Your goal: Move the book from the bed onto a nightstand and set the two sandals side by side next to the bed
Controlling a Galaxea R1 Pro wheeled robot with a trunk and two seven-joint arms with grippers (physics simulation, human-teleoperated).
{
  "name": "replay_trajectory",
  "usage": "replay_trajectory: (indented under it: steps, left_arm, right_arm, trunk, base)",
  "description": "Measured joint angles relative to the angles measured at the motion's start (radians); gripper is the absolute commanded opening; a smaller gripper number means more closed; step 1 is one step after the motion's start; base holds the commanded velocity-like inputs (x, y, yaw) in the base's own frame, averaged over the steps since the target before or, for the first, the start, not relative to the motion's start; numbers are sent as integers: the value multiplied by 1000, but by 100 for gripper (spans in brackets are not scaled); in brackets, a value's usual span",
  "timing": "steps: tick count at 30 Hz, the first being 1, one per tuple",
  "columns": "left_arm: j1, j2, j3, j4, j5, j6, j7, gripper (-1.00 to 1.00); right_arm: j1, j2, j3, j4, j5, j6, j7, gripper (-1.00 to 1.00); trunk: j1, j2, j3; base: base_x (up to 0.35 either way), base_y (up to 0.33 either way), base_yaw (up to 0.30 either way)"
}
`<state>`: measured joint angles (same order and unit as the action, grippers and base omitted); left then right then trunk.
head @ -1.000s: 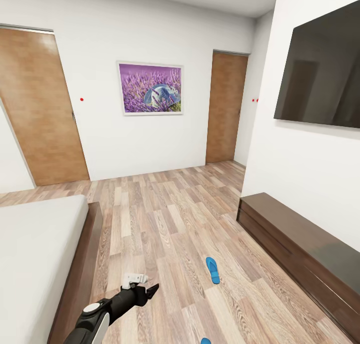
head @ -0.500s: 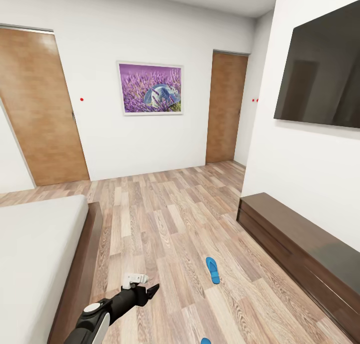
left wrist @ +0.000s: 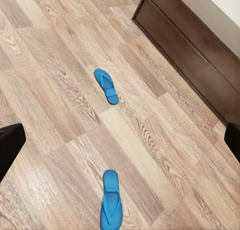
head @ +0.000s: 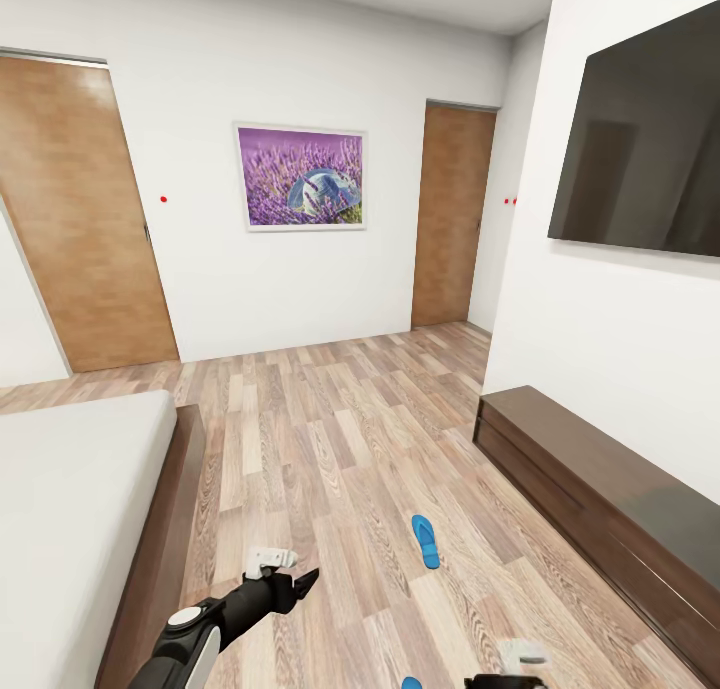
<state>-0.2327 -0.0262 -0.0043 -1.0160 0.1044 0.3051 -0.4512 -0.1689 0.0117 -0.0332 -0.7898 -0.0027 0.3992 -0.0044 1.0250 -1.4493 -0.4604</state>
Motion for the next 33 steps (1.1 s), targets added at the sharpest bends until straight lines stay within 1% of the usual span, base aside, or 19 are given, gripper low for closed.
replay_trajectory:
  steps: [2,3,4,6,9,10,16,18,19,25,33]
  left_arm:
    - [0,0,1,0,0,0,-1,100]
    - [0,0,2,0,0,1,-1,100]
    - [0,1,3,0,0,1,-1,100]
    - [0,1,4,0,1,1,-2,100]
    - [0,1,5,0,1,1,-2,100]
    - [0,1,5,0,2,2,-2,100]
    - [0,2,5,-1,4,3,-4,100]
    - [0,2,5,-2,5,4,-5,100]
    - [0,2,5,-2,5,4,-5,100]
    - [0,2,6,-2,6,5,-5,100]
    - [0,2,6,-1,6,5,-5,100]
  right_arm:
    - [-43,22,2,0,0,15,0,100]
    - [-80,42,3,1,-1,36,-1,100]
    - [-98,51,4,3,0,50,0,100]
    - [-124,64,5,6,0,79,-1,100]
    - [-147,76,7,12,0,125,-1,100]
    - [-164,83,8,17,-1,163,-1,100]
    - [-210,88,9,22,0,229,-9,100]
    - [-227,88,10,25,0,269,-21,100]
    - [-230,88,10,31,0,277,-24,100]
    - [-234,87,10,56,0,283,-27,100]
    - [-235,88,11,66,0,281,-28,100]
  trunk:
    - [0,0,0]
    - [0,0,0]
    - [0,0,0]
    - [0,0,0]
    - [0,0,0]
    - [0,0,0]
    - [0,0,0]
    - [0,0,0]
    - [0,0,0]
    - [0,0,0]
    - [0,0,0]
  base:
    - [0,0,0]
    - [0,0,0]
    - [0,0,0]
    - [0,0,0]
    - [0,0,0]
    - [0,0,0]
    - [0,0,0]
    - [0,0,0]
    - [0,0,0]
    - [0,0,0]
    - [0,0,0]
